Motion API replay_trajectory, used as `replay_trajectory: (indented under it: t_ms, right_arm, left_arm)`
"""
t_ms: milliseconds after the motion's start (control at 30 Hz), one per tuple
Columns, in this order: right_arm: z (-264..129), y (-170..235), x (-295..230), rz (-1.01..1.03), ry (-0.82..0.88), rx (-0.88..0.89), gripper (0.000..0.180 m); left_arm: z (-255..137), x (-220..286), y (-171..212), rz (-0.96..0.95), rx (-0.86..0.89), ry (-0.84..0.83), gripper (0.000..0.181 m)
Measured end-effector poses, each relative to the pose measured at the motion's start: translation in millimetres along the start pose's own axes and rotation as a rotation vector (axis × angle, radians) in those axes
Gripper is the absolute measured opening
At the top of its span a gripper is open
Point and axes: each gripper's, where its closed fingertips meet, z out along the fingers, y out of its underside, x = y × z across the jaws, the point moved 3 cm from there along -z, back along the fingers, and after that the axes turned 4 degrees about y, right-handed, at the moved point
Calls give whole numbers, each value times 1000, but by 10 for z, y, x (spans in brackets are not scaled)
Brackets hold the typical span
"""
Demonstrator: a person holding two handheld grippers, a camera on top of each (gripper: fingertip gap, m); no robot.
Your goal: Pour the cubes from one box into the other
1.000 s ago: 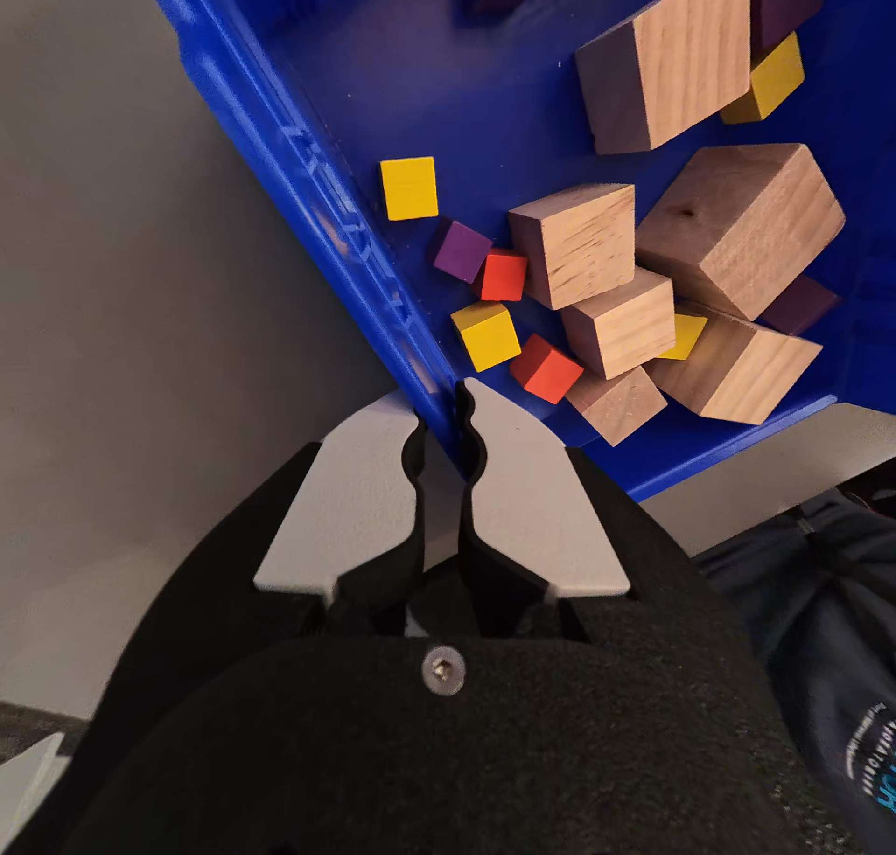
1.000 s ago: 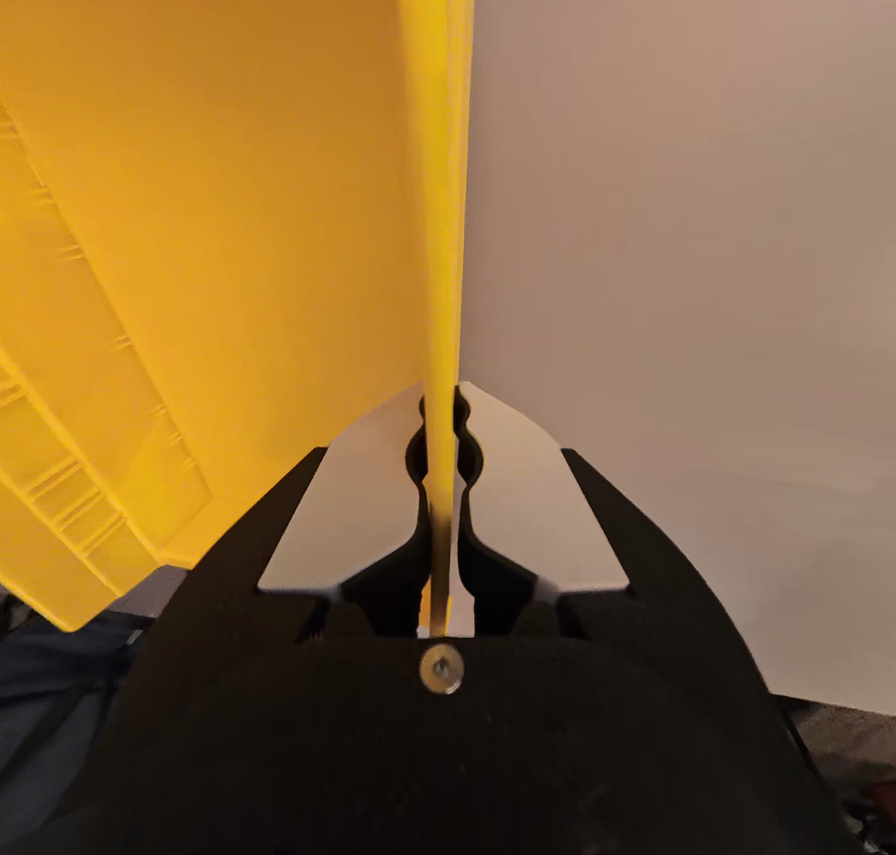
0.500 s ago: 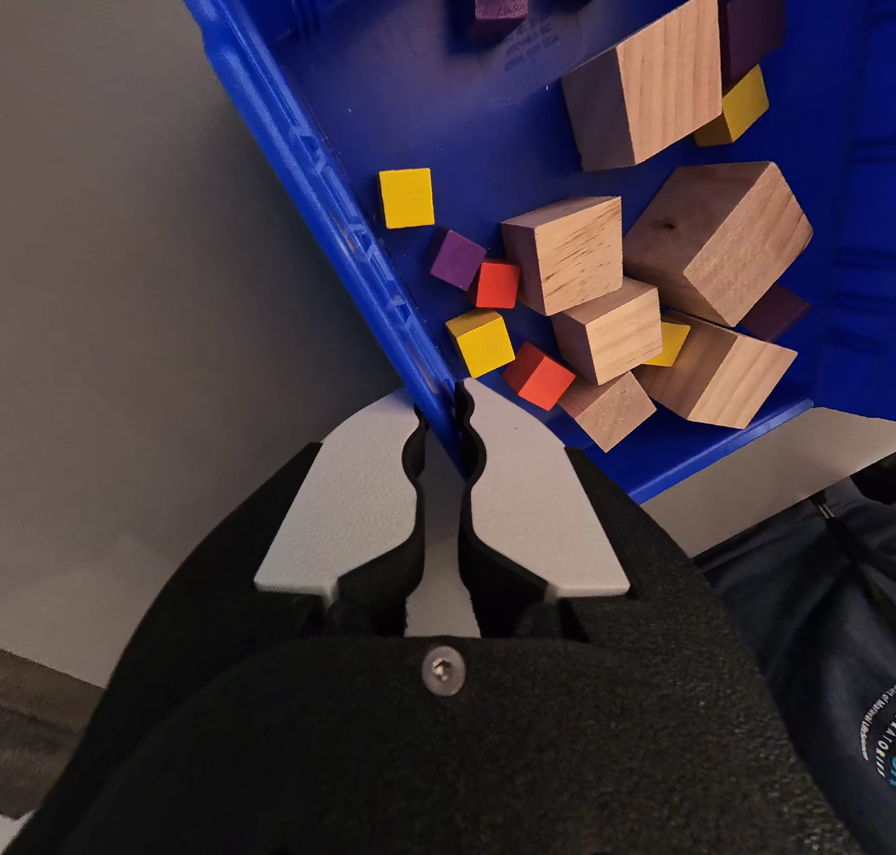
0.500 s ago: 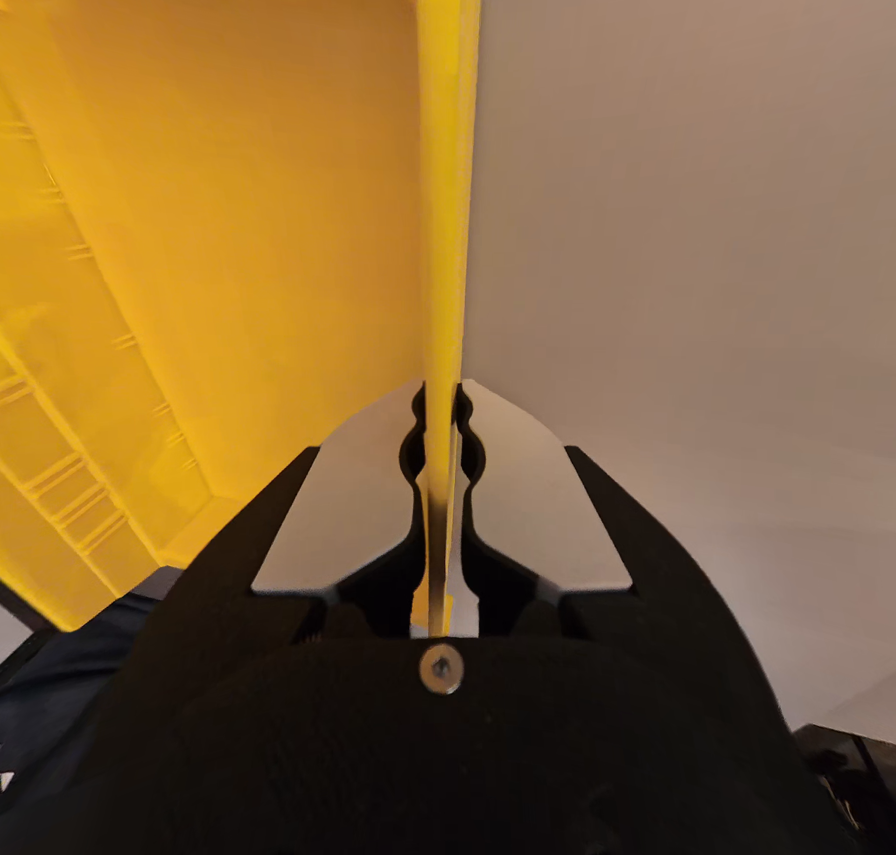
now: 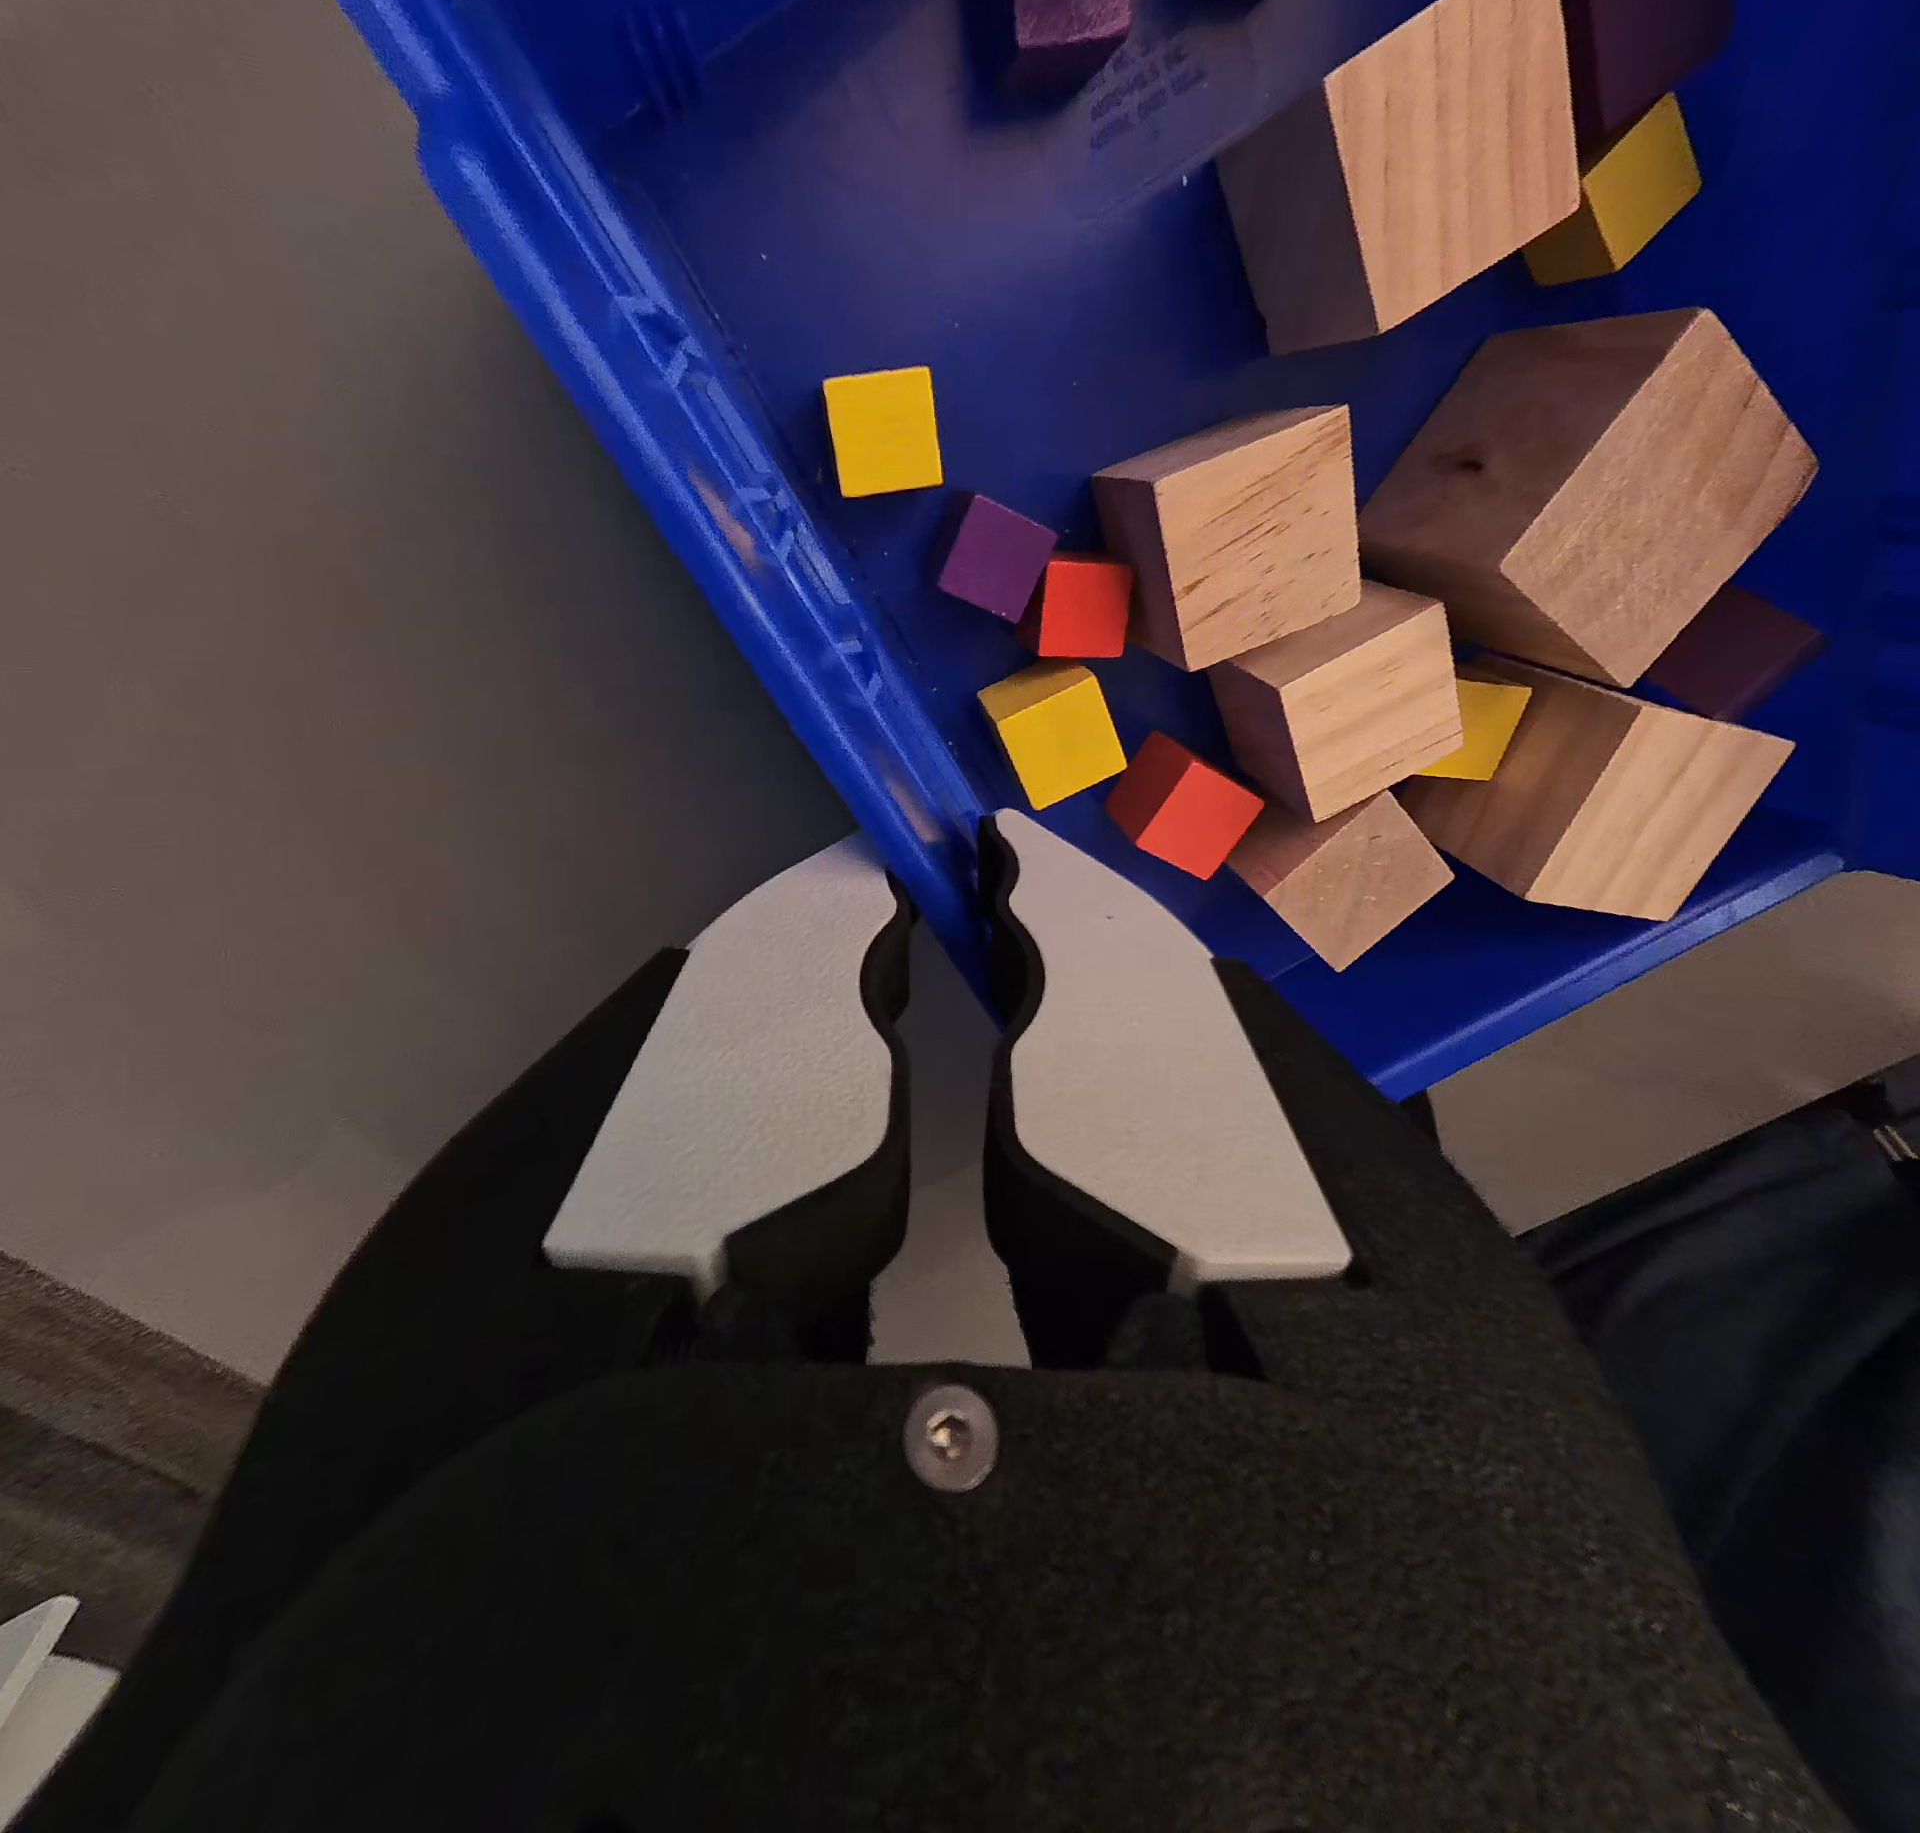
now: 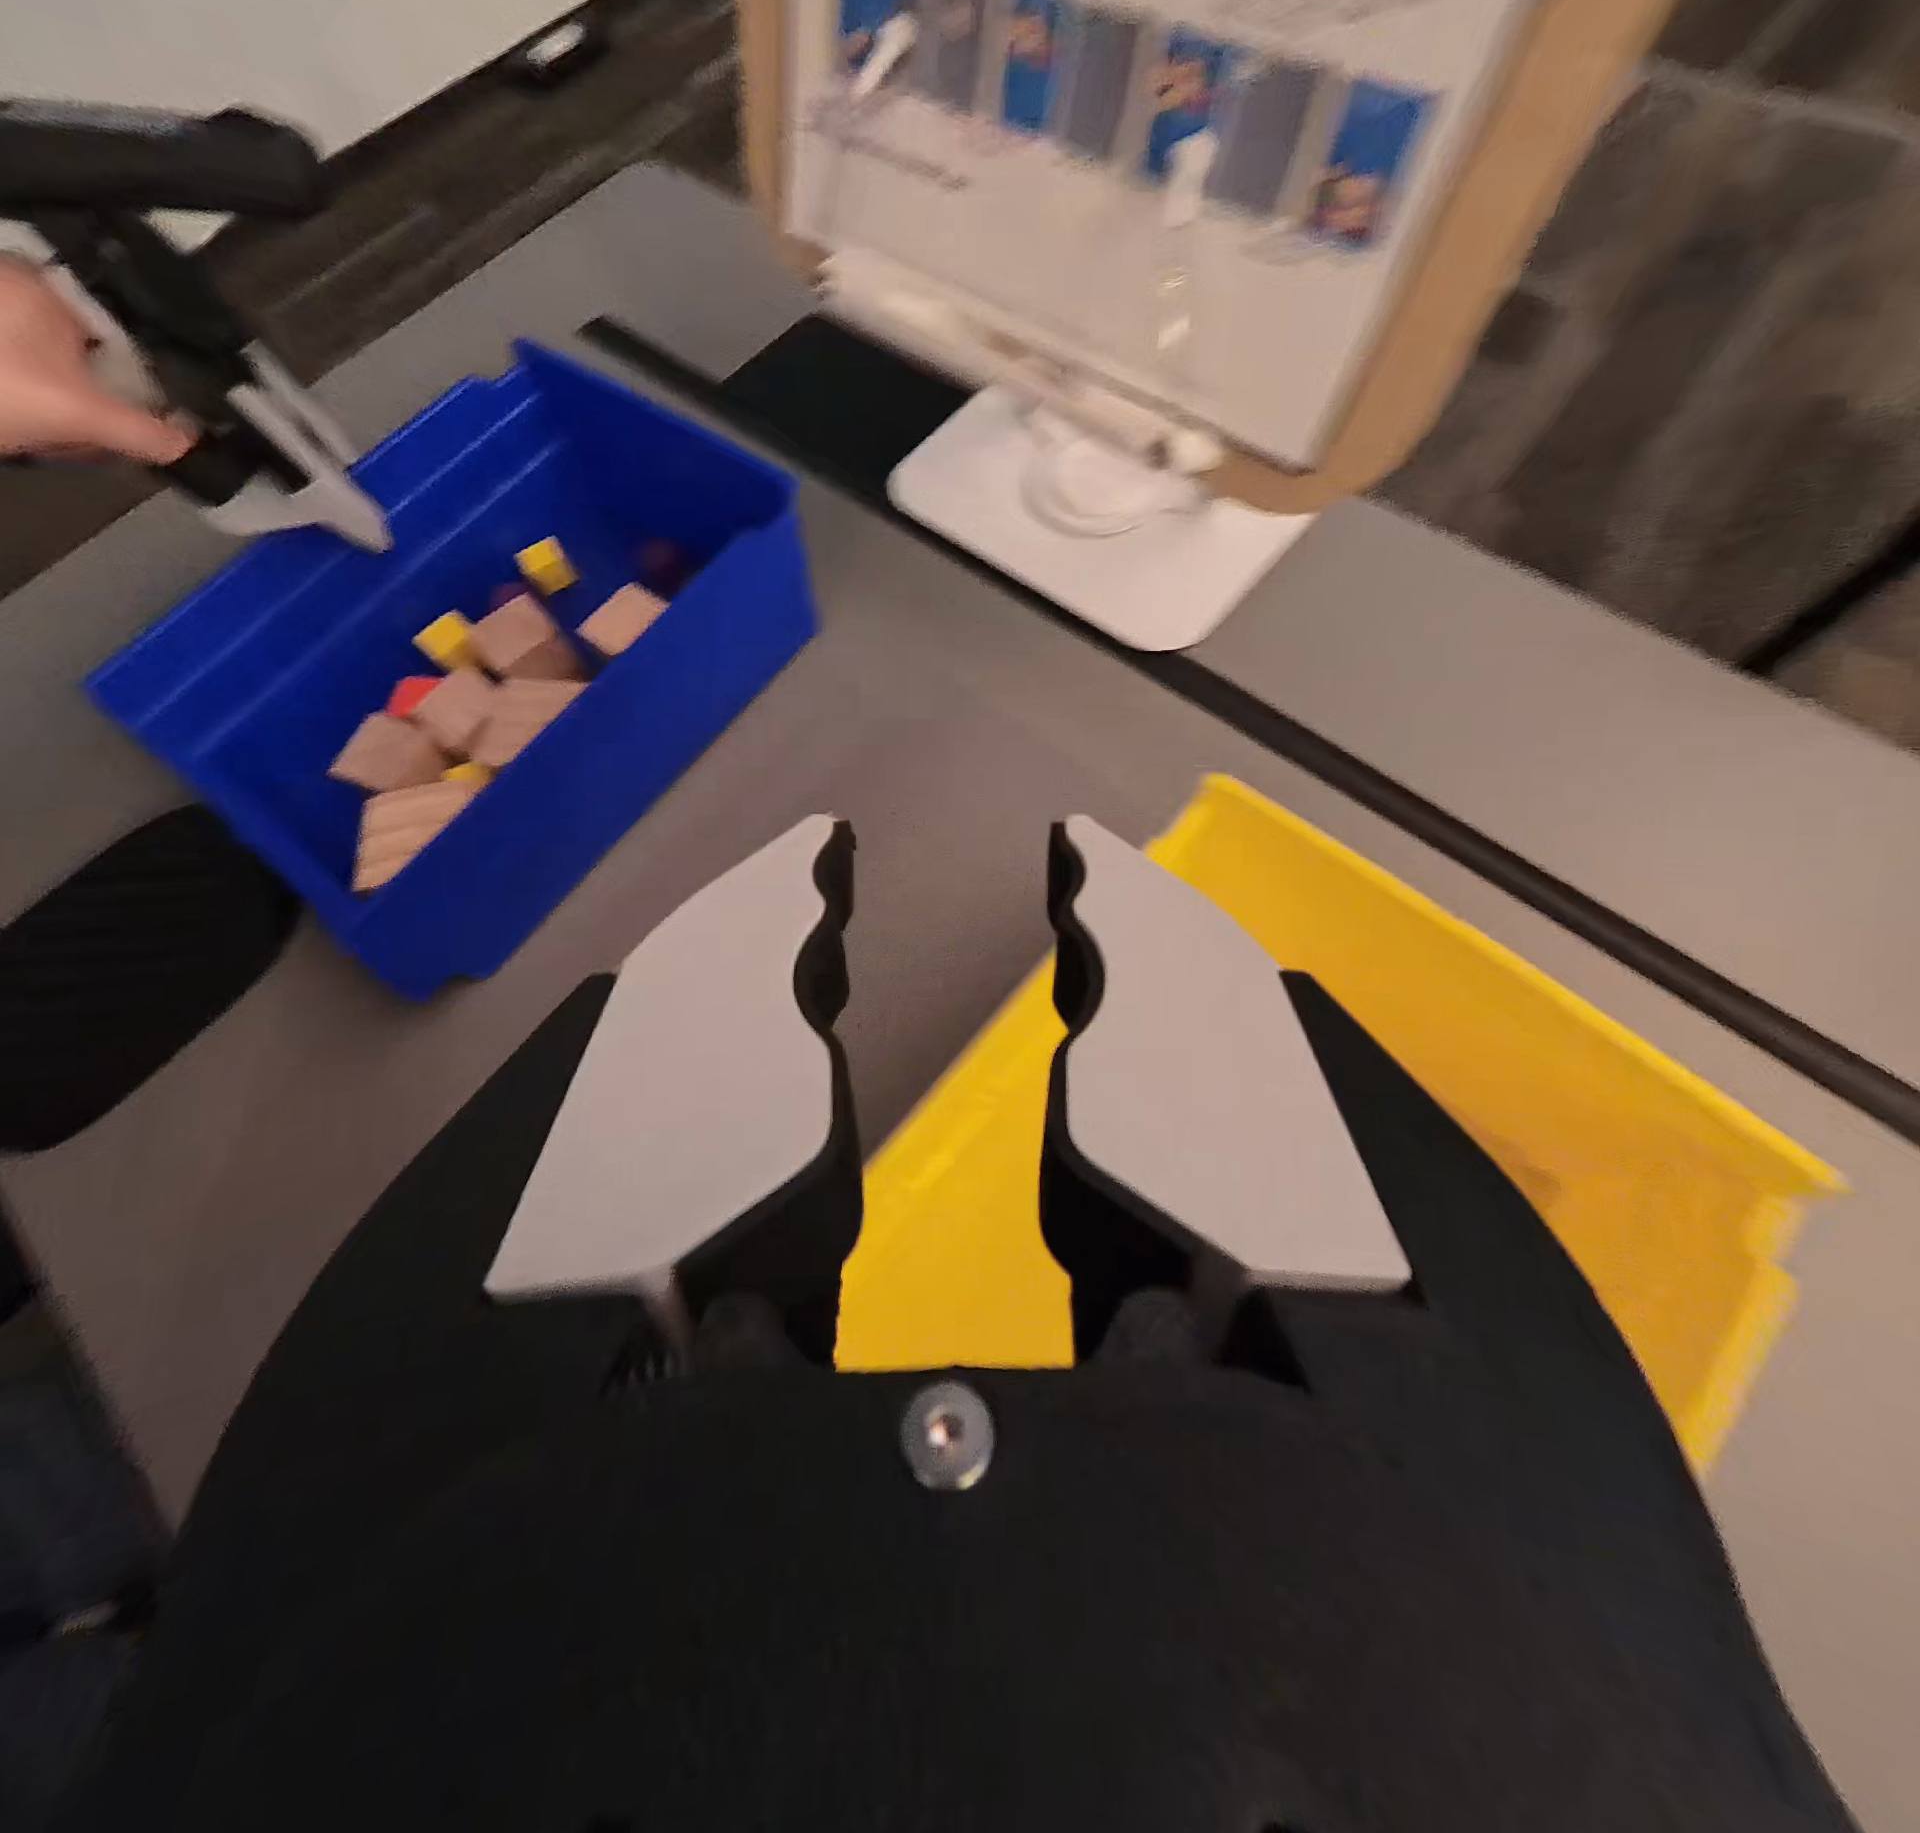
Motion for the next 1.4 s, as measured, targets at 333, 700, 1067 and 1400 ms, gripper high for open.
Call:
replay_trajectory:
  t_ms: [333, 700, 1067, 1400]
  right_arm:
    - [1376, -83, -1235, -4, -152, -153, 46]
    - [2473, 342, -1740, 73, -42, -600, 49]
    - [2743, 697, -1946, 190, 14, -871, 21]
    - [2736, 731, -1940, 193, 44, -969, 17]
  left_arm:
    - [-73, -203, 212, -31, -4, -28, 10]
    - [-63, -205, 228, -86, -13, -32, 10]
    - [147, -218, 228, -182, -135, -22, 10]
    - [148, -213, 219, -203, -175, -44, 9]
